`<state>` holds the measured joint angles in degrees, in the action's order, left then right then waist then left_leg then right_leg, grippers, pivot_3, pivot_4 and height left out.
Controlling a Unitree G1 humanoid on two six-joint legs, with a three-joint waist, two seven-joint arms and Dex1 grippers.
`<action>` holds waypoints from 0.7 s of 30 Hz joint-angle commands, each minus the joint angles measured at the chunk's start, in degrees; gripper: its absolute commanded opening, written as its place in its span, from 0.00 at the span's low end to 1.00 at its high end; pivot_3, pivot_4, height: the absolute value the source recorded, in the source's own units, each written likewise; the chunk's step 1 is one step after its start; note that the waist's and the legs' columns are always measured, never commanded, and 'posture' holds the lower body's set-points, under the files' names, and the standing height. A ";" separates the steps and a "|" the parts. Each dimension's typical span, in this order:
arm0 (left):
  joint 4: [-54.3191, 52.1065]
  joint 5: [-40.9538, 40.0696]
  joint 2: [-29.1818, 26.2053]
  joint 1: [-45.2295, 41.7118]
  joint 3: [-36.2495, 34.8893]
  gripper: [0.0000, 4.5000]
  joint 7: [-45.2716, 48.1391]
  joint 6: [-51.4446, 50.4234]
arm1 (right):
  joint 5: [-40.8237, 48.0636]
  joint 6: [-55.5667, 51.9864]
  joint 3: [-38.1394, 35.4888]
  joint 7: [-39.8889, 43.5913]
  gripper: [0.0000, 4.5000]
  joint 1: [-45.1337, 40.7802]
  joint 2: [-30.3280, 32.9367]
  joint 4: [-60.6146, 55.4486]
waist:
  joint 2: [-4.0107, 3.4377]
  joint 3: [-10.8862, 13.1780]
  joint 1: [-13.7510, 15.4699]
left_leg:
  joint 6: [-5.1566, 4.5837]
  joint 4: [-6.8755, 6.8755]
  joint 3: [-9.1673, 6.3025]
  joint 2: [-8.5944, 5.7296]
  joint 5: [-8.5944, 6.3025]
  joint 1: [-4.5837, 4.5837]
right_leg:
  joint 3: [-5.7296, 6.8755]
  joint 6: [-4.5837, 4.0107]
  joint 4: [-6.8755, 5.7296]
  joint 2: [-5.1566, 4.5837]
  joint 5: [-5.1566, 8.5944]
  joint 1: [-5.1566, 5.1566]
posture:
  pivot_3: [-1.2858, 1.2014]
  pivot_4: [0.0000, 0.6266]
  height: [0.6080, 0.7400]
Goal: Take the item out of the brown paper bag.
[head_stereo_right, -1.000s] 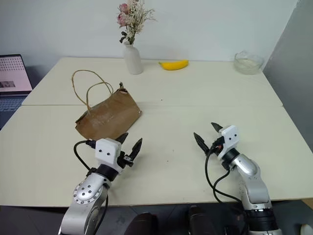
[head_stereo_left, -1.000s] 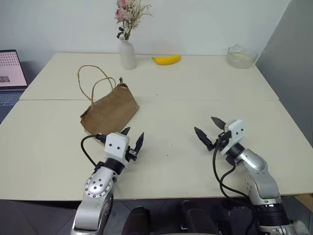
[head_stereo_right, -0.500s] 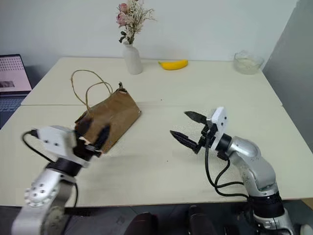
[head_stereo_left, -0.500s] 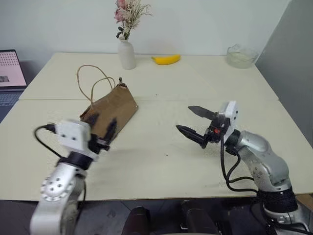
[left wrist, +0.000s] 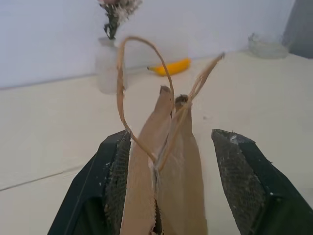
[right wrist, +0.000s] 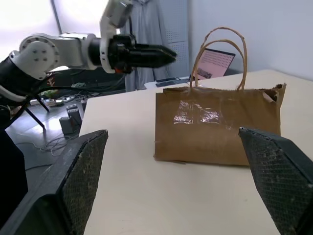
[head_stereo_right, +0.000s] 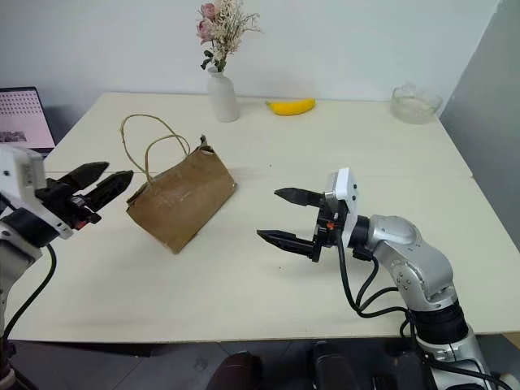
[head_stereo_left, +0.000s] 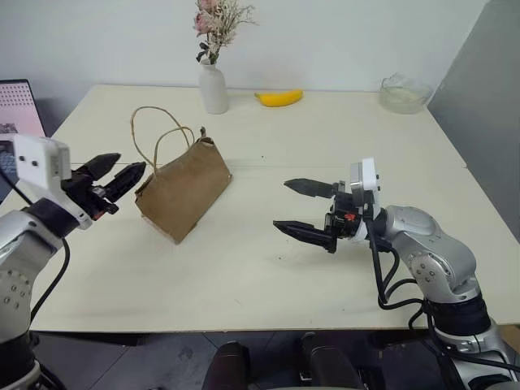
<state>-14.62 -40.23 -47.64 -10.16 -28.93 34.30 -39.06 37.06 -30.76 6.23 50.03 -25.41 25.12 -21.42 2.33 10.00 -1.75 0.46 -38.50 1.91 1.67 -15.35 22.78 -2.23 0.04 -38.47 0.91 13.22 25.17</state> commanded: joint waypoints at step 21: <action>14.84 5.54 -0.95 -12.00 5.81 1.00 8.32 3.01 | 0.27 -0.91 0.11 -1.24 1.00 0.27 2.52 -6.29 | 0.03 0.01 0.03 | 0.01 0.09 0.02 0.02 0.01 0.02 | -0.02 -0.02 -0.02 -0.05 0.01 0.07 | 0.52 0.24 1.00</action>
<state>-0.87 -35.24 -48.04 -19.37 -23.73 42.03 -37.26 37.05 -31.96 6.41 48.48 -24.71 27.33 -25.32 2.35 10.01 -1.72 0.47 -38.42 1.92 1.69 -15.34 22.81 -2.24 0.02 -38.49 0.86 13.23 25.24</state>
